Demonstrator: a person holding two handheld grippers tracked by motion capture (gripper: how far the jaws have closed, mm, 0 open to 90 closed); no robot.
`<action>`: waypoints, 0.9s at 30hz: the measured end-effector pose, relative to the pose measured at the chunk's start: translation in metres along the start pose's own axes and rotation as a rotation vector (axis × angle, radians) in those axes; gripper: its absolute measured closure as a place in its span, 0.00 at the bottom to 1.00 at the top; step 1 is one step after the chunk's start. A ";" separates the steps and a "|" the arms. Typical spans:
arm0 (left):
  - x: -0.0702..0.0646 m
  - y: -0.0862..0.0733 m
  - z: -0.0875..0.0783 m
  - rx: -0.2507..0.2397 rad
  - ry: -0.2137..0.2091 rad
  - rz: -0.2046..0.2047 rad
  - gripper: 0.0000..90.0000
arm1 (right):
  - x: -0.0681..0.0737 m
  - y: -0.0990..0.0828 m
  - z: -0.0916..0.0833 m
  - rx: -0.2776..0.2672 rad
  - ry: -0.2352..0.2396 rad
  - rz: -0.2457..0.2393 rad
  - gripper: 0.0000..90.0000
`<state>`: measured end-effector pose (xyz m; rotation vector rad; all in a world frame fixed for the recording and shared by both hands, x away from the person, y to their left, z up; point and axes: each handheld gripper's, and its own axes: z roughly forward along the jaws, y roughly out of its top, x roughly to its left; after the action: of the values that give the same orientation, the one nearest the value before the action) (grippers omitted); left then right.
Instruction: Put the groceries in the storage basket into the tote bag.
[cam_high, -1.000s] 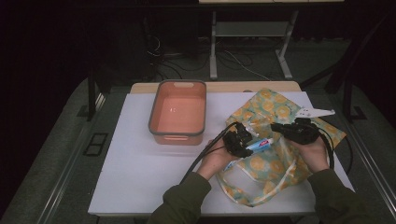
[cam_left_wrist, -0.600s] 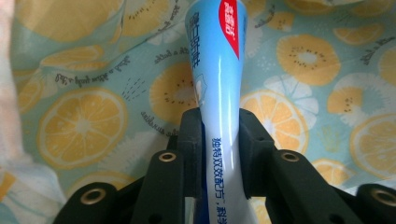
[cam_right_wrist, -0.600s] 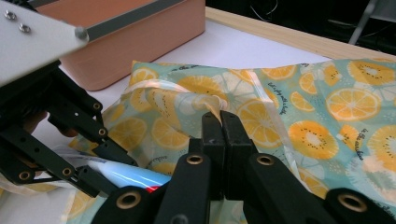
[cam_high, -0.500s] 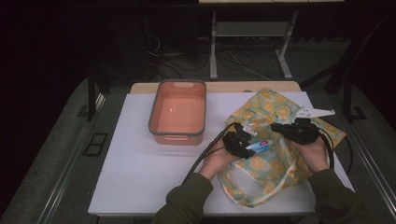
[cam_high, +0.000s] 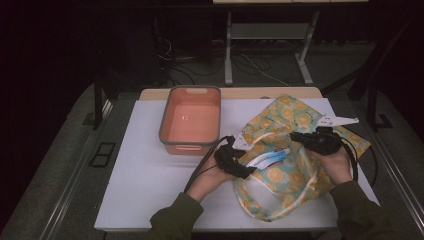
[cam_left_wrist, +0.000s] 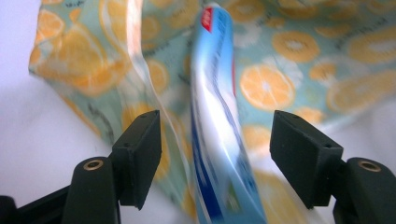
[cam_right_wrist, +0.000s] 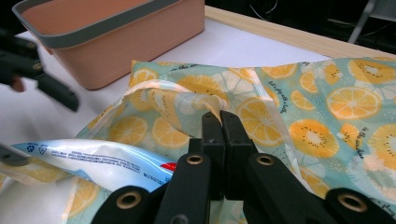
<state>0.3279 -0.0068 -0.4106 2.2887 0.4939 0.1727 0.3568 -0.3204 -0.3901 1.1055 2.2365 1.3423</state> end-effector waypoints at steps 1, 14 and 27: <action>-0.002 -0.005 -0.002 0.006 0.000 0.000 0.39 | 0.000 0.000 0.000 0.000 0.000 0.001 0.99; 0.002 -0.021 -0.006 0.034 0.023 0.032 0.90 | 0.002 0.000 0.002 0.004 0.001 -0.004 0.99; -0.002 0.024 0.036 0.019 0.005 0.069 0.98 | 0.002 0.001 0.005 0.001 0.009 -0.007 0.99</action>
<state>0.3432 -0.0463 -0.4177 2.3259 0.4210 0.2085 0.3587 -0.3153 -0.3910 1.0930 2.2458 1.3455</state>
